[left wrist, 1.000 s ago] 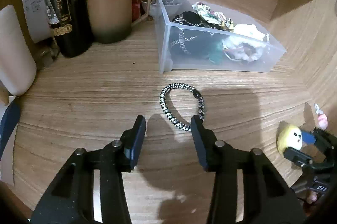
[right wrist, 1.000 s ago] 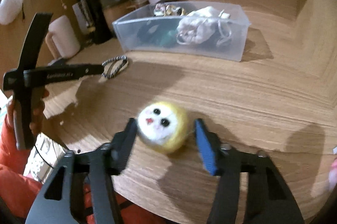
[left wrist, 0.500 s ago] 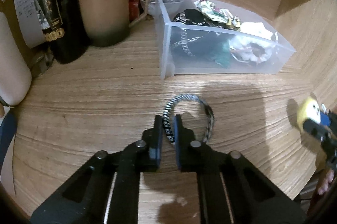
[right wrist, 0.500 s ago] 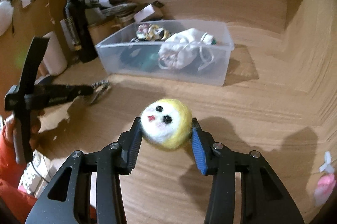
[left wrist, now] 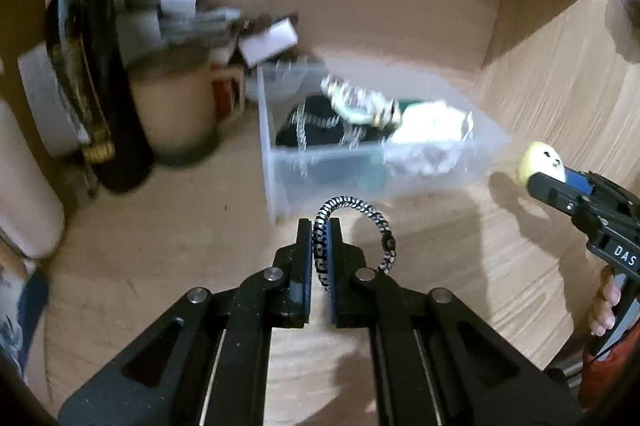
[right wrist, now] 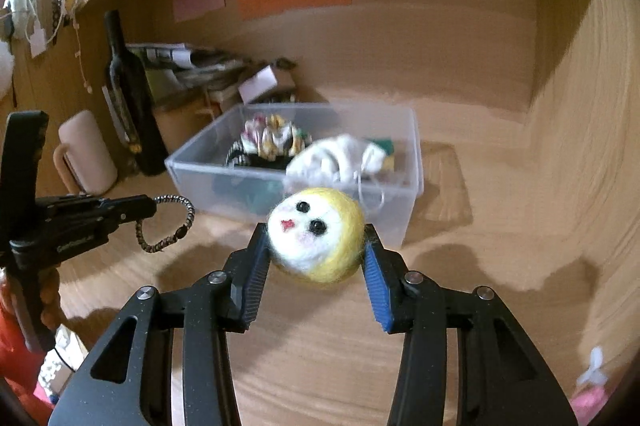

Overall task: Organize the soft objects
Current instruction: 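Lower bracelet and felt ball into the clear box and open both grippers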

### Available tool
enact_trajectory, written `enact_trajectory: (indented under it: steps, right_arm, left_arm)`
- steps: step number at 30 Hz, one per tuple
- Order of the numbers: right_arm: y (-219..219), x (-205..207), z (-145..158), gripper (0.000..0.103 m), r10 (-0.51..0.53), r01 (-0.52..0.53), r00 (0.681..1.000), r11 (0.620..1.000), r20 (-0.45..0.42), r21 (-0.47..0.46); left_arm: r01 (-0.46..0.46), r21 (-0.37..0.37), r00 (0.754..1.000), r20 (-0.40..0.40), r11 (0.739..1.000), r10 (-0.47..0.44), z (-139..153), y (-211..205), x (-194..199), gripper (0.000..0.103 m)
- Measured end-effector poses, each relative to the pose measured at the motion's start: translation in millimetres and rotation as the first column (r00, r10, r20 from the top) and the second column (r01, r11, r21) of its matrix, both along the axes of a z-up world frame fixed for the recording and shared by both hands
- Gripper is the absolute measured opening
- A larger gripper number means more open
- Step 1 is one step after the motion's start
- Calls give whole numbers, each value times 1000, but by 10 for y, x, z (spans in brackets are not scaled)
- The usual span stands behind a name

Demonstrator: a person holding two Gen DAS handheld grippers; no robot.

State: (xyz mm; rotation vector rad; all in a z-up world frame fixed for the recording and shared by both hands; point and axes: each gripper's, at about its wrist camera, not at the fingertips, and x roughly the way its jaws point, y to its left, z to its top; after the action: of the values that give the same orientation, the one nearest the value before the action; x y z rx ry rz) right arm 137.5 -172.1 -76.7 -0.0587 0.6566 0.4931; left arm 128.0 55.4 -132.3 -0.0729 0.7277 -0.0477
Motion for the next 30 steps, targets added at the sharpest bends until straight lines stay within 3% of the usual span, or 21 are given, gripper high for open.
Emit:
enact_trajectory:
  steps: [8, 17, 22, 30]
  right_arm:
    - [90, 141, 290, 41, 12, -13, 997, 1000, 81, 8]
    - [276, 355, 484, 41, 42, -43, 991, 999, 127, 3]
    - [473, 516, 412, 41, 63, -62, 993, 998, 103, -22]
    - [706, 859, 78, 41, 92, -92, 996, 993, -3, -68]
  left_arm:
    - [7, 35, 992, 127, 999, -11, 437, -127, 119, 6]
    - [9, 20, 982, 188, 1000, -12, 697, -118, 358, 6]
    - [15, 1, 983, 184, 1000, -15, 718, -103, 516, 6]
    - [19, -30, 995, 98, 999, -16, 484, -48, 829, 6]
